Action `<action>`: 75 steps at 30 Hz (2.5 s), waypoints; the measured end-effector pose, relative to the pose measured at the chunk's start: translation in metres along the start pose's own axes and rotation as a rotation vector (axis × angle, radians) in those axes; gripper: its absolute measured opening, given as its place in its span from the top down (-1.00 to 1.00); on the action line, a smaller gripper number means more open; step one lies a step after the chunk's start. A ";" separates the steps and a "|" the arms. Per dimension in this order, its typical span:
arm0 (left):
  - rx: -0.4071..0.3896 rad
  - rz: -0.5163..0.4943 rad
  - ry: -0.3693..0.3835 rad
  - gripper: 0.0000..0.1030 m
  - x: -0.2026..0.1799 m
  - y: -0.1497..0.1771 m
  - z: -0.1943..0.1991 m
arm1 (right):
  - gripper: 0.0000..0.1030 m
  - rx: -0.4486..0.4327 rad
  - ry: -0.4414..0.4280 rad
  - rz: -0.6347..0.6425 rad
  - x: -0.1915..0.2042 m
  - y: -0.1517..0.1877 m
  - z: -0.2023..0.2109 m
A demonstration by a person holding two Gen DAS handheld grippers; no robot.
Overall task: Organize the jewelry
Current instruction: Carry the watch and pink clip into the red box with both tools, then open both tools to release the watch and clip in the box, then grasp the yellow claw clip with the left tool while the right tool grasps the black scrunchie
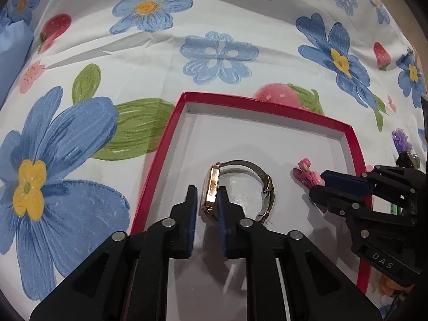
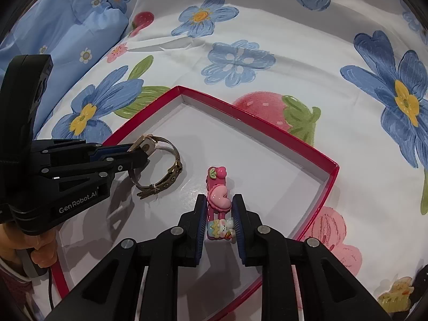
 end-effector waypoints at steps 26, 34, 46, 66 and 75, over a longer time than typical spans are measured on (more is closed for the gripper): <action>-0.132 0.023 0.111 0.12 -0.065 0.035 0.077 | 0.19 -0.113 -0.046 -0.269 -0.064 0.063 0.096; -0.104 -0.014 0.172 0.05 -0.106 0.053 0.075 | 0.07 -0.122 0.007 -0.367 -0.105 0.110 0.124; -0.052 -0.077 0.218 -0.07 -0.153 0.068 0.063 | 0.06 -0.115 0.094 -0.484 -0.159 0.172 0.152; 0.026 -0.231 0.333 -0.19 -0.225 0.045 0.010 | 0.05 -0.113 0.123 -0.603 -0.215 0.177 0.129; 0.081 -0.259 0.361 -0.19 -0.253 0.021 -0.041 | 0.05 -0.086 0.115 -0.592 -0.236 0.146 0.097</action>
Point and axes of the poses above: each gripper's, at about its wrist camera, not at the fingertips, and z roughly against the way its jaws point, x to its left, y to its underside, the point moved 1 cm from there along -z, roughly the way its jaws point, and after that the axes turned 15 degrees about y, right-handed, at the moved point
